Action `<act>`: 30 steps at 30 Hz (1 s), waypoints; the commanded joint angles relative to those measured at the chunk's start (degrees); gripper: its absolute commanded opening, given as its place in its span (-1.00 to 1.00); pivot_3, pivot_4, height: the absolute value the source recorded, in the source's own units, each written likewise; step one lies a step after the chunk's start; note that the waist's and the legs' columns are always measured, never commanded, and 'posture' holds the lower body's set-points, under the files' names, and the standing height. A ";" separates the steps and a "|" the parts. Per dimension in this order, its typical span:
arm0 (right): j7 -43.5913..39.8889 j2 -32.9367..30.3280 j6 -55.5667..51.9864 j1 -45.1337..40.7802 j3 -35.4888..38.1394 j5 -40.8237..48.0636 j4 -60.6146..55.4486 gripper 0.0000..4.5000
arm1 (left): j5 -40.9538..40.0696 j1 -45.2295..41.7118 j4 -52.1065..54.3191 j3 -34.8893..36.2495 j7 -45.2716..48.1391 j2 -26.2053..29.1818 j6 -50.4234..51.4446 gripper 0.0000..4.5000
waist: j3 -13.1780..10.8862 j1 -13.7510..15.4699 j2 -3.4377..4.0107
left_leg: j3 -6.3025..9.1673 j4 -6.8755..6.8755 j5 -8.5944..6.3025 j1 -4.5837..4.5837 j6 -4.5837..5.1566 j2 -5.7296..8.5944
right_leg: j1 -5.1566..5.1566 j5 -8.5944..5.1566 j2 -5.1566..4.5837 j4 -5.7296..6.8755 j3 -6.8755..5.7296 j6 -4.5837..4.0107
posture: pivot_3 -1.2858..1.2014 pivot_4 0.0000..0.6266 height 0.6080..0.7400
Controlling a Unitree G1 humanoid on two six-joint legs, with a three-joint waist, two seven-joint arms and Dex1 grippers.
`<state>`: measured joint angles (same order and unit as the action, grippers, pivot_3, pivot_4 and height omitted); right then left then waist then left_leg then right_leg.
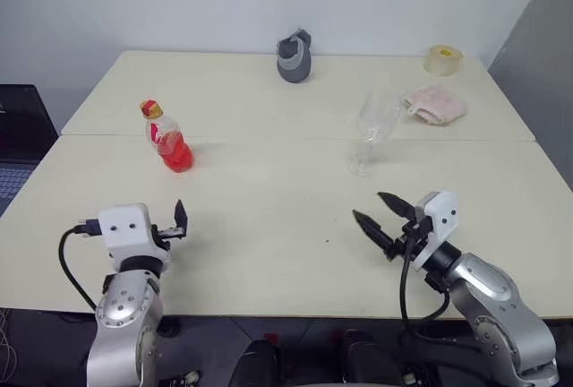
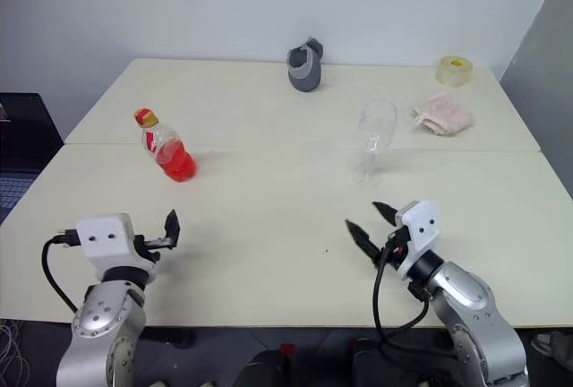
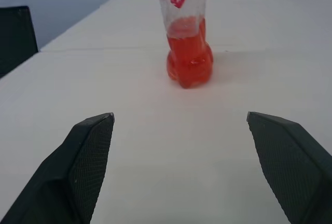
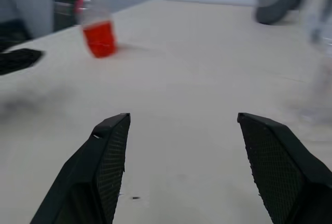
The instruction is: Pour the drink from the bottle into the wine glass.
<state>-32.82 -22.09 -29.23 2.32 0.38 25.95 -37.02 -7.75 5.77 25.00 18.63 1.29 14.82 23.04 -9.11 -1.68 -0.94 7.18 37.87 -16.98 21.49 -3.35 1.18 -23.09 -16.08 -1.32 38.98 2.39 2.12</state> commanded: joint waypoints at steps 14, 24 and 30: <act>-5.90 -1.41 5.22 -11.22 -1.95 1.95 7.23 0.58 | -1.39 -13.75 -17.86 2.06 6.79 5.86 -8.94 0.97 | -0.01 0.02 -0.02 | 0.06 0.00 0.00 0.04 -0.01 -0.01 | -0.05 0.01 -0.02 0.01 -0.03 -0.01 | 0.03 -0.52 1.00; -3.80 -1.14 5.21 -10.14 -1.94 1.84 6.26 0.58 | -4.87 -22.48 -31.89 2.61 14.41 11.73 -11.34 0.97 | -0.01 0.01 -0.02 | 0.28 0.01 0.01 0.06 -0.02 0.01 | -0.07 0.01 -0.03 0.02 -0.08 -0.01 | 0.03 -0.52 1.00; -2.31 -1.20 4.80 -9.80 -1.58 2.24 5.91 0.58 | -4.79 -27.93 -40.21 1.83 17.28 13.27 -14.29 0.97 | -0.01 0.00 -0.02 | 0.34 0.03 0.02 0.07 -0.03 0.02 | -0.08 0.01 -0.04 0.02 -0.08 -0.01 | 0.03 -0.52 1.00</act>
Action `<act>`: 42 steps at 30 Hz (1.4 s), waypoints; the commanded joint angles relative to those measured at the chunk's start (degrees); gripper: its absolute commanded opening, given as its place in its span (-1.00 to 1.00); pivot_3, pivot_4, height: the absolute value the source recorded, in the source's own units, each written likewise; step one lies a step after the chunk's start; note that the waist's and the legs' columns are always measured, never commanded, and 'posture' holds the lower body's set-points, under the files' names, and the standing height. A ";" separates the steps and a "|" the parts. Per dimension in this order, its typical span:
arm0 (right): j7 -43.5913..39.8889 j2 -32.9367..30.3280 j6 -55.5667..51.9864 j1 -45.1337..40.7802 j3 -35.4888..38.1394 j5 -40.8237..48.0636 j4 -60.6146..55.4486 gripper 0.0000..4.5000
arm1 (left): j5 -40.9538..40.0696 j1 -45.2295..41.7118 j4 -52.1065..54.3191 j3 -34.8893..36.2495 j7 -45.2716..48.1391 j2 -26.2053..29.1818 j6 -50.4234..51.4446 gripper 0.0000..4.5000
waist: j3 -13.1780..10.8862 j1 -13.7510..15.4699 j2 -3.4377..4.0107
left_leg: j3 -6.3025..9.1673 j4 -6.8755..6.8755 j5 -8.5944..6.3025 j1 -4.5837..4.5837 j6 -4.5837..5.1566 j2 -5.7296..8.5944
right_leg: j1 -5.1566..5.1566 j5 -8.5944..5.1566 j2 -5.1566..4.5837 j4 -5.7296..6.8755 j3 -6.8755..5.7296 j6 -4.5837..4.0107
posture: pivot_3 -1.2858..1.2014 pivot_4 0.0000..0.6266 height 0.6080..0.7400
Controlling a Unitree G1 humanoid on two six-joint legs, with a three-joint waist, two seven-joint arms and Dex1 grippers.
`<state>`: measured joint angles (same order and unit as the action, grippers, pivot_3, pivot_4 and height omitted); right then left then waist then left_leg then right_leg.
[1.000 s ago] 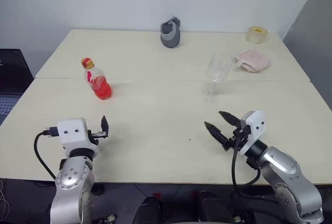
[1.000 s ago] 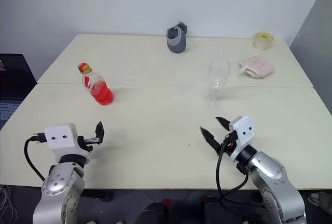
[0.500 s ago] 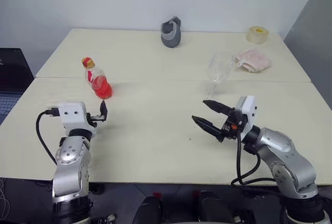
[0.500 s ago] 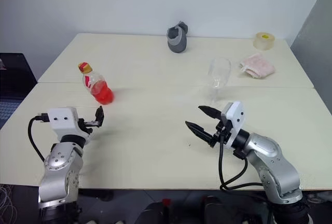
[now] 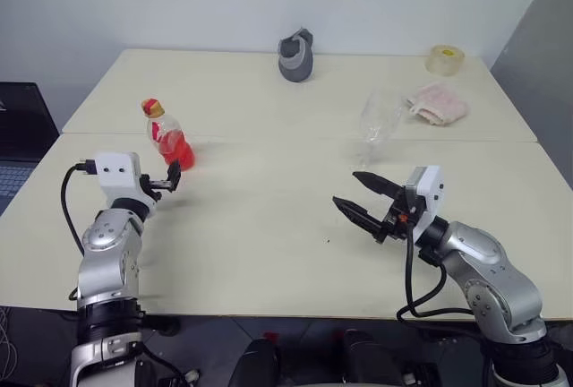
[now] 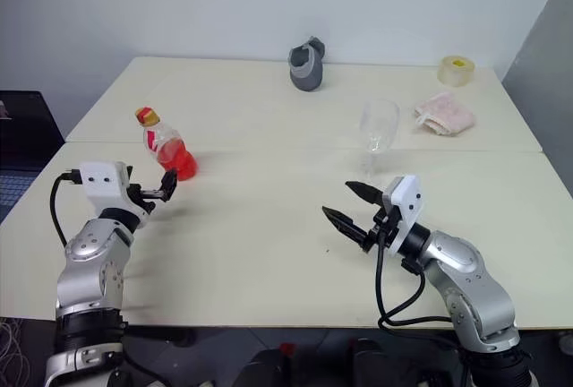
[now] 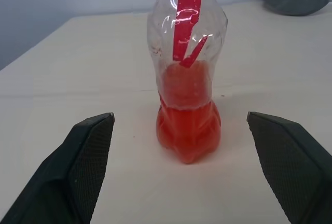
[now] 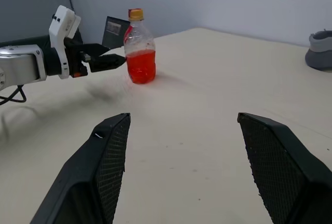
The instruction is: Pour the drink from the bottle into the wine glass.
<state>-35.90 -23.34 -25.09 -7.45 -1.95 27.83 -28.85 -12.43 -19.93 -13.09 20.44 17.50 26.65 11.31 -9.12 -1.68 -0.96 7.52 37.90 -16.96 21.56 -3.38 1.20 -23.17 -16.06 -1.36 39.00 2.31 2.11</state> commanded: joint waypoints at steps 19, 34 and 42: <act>2.92 -1.10 -0.35 1.60 1.65 0.98 -3.74 0.58 | 1.85 -16.91 -26.95 -2.79 5.80 4.55 -13.91 0.97 | 0.00 -0.05 0.00 | 0.06 0.03 0.00 0.02 0.01 0.03 | -0.02 0.00 0.00 0.02 -0.01 0.00 | 0.03 -0.52 1.00; 5.07 -1.15 -1.58 3.26 2.96 1.40 -5.32 0.58 | 3.93 -26.45 -44.30 -4.58 7.86 5.40 -24.93 0.56 | 0.00 -0.22 -0.01 | 0.05 0.04 0.00 0.07 0.02 0.07 | -0.06 0.00 0.01 0.05 -0.05 0.00 | 0.03 -0.52 1.00; 5.08 -1.29 -1.58 3.13 3.04 1.62 -5.05 0.58 | 4.34 -26.99 -45.99 -4.81 7.39 5.72 -26.04 -0.43 | 0.00 -0.22 -0.01 | 0.04 0.06 0.00 0.08 0.02 0.07 | -0.06 0.00 0.01 0.06 -0.06 0.00 | 0.03 -0.52 1.00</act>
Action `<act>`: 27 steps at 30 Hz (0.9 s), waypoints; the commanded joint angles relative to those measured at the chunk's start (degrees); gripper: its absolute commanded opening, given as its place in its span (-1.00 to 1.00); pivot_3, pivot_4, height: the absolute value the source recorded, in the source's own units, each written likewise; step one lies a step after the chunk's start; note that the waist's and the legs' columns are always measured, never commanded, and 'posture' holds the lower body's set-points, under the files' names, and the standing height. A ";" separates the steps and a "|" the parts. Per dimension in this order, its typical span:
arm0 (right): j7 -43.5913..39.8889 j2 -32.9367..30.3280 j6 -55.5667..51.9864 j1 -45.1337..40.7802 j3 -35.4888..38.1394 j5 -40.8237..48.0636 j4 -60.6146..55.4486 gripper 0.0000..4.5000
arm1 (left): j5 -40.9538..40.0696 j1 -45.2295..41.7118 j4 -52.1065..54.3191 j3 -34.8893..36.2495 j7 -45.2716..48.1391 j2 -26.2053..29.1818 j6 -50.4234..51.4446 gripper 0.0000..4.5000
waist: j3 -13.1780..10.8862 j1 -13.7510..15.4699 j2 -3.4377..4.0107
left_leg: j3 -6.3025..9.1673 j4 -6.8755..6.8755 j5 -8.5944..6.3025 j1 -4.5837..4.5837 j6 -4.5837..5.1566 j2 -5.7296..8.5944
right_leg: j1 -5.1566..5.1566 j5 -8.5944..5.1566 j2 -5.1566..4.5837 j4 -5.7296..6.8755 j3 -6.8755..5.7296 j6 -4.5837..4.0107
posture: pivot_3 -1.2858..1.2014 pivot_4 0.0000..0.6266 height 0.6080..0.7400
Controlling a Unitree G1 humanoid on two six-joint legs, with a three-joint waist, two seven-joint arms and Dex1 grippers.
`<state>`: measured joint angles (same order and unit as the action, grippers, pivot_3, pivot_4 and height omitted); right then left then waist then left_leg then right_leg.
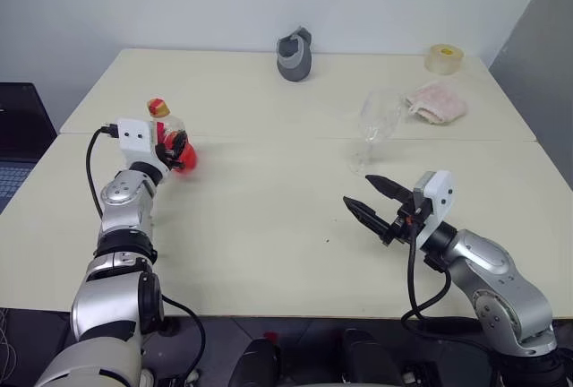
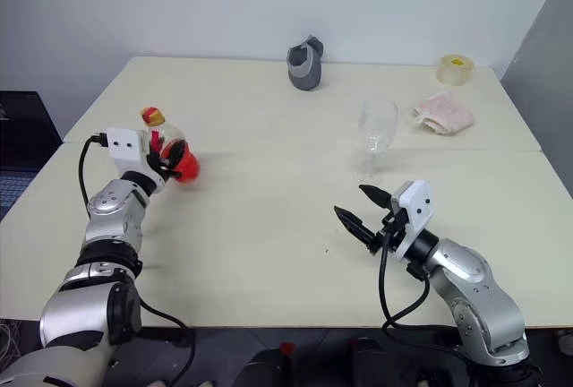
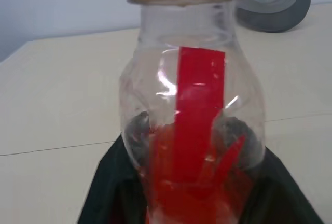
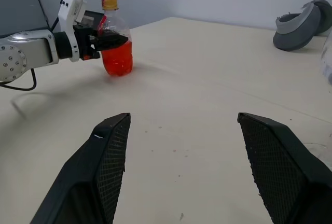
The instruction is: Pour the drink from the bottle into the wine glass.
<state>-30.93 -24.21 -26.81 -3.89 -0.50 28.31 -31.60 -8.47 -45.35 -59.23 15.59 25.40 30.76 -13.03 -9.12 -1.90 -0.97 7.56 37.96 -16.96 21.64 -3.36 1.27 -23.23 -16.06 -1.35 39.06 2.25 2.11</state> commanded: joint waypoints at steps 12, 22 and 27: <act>-0.93 -2.48 -3.78 -9.02 -1.64 0.47 -0.45 0.58 | -0.83 2.51 16.87 -5.82 6.64 -6.44 4.50 -0.43 | 0.00 0.17 -0.01 | 0.01 0.09 0.02 0.11 -0.04 0.02 | -0.01 0.00 -0.03 -0.02 -0.08 0.00 | 0.03 -0.52 1.00; 2.47 3.93 -10.46 -24.55 -3.76 1.21 5.23 0.58 | -2.29 9.23 37.51 -15.81 14.52 -15.61 15.01 -0.43 | -0.01 -0.26 -0.01 | 0.04 0.07 0.12 0.12 -0.21 -0.02 | -0.08 0.01 -0.02 0.02 0.01 -0.01 | 0.03 -0.52 1.00; 3.94 7.37 -12.66 -29.38 -3.53 1.23 8.50 0.58 | -2.66 7.71 38.48 -18.12 18.00 -17.60 15.99 -0.43 | 0.00 -0.25 -0.01 | 0.04 0.08 0.12 0.13 -0.20 0.01 | -0.08 0.01 -0.02 0.03 0.00 -0.01 | 0.03 -0.52 1.00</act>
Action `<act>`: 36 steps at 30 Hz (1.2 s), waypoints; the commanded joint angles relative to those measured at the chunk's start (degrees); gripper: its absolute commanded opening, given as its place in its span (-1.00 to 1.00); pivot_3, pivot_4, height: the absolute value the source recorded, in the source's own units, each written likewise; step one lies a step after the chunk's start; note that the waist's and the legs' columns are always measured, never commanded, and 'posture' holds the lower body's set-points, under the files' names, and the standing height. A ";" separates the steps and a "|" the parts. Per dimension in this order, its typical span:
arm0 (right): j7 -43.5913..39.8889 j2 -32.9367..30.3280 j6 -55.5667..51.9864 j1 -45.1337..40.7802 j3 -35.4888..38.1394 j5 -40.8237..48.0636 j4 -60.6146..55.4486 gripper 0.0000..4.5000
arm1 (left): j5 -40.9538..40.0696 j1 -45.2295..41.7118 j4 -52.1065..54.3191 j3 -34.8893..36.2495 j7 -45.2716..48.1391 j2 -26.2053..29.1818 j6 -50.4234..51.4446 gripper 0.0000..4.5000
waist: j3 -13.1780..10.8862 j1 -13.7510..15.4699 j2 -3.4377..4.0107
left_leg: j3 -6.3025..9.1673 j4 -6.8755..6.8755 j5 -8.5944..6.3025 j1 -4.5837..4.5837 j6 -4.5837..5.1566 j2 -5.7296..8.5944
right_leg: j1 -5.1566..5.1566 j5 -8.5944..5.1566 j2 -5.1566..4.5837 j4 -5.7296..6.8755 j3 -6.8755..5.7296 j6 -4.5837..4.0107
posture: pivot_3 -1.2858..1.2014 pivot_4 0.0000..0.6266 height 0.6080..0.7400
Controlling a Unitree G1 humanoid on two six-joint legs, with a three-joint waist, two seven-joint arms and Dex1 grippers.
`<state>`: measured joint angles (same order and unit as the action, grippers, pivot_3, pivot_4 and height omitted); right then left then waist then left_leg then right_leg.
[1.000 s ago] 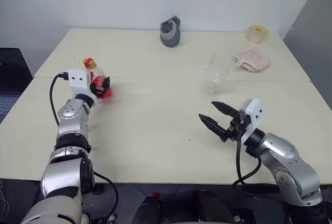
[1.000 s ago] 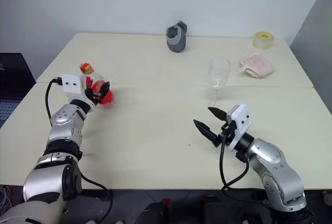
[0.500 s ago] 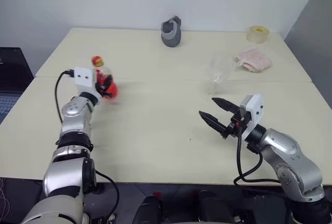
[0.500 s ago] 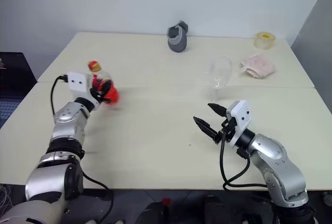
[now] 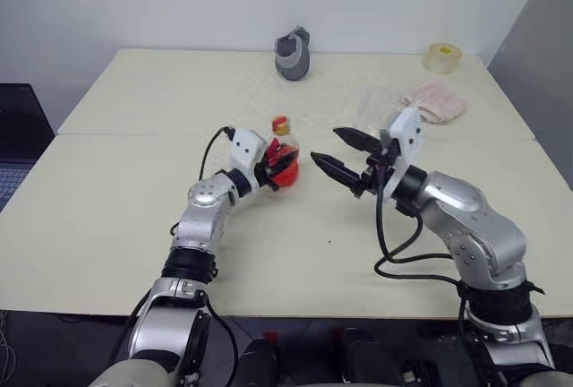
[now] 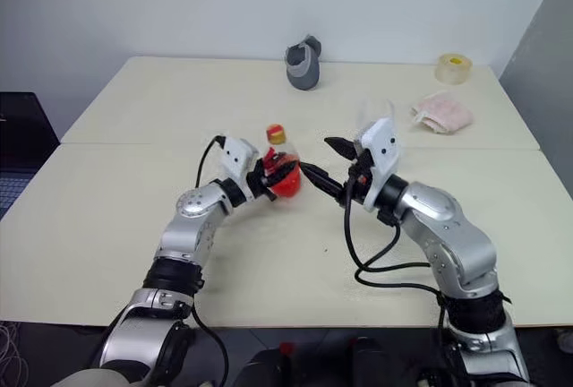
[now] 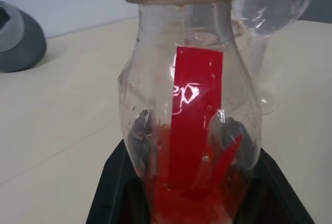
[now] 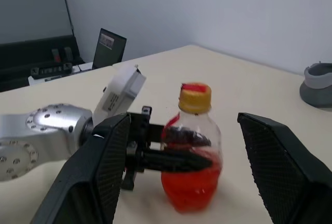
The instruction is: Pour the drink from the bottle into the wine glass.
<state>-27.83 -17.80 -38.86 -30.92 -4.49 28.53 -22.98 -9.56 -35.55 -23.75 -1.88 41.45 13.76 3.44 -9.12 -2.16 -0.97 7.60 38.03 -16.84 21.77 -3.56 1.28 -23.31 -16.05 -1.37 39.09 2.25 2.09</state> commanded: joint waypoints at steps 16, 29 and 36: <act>2.76 2.06 -2.00 -4.84 -1.41 -3.28 3.60 0.58 | -1.92 -1.65 5.39 -4.02 7.40 -2.06 -0.52 -0.43 | 0.00 -0.04 0.01 | 0.01 -0.01 0.00 0.00 0.00 -0.01 | -0.02 0.00 -0.01 -0.01 0.02 0.00 | 0.03 -0.52 1.00; 4.99 3.50 -2.61 -6.38 1.00 -5.20 7.21 0.40 | -2.03 -1.19 6.51 -4.07 7.68 -2.00 0.11 -0.43 | 0.00 -0.06 0.01 | 0.01 -0.01 0.00 0.01 0.00 -0.01 | -0.02 0.00 0.00 -0.01 0.03 0.00 | 0.03 -0.52 1.00; 6.02 6.01 -5.48 -7.01 3.45 -1.73 5.88 -0.38 | -2.03 0.34 7.93 -4.15 7.61 -1.52 0.69 -0.43 | 0.00 -0.15 0.01 | 0.02 -0.02 0.00 0.00 0.00 -0.01 | -0.03 0.00 -0.01 -0.01 0.04 0.00 | 0.03 -0.52 1.00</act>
<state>-22.55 -12.45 -44.72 -36.34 -4.04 24.65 -14.45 -10.47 -35.25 -18.91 -6.35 49.06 12.27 4.87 -9.12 -2.32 -0.96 7.63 38.01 -16.84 21.77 -3.56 1.27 -23.34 -16.05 -1.38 39.08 2.29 2.09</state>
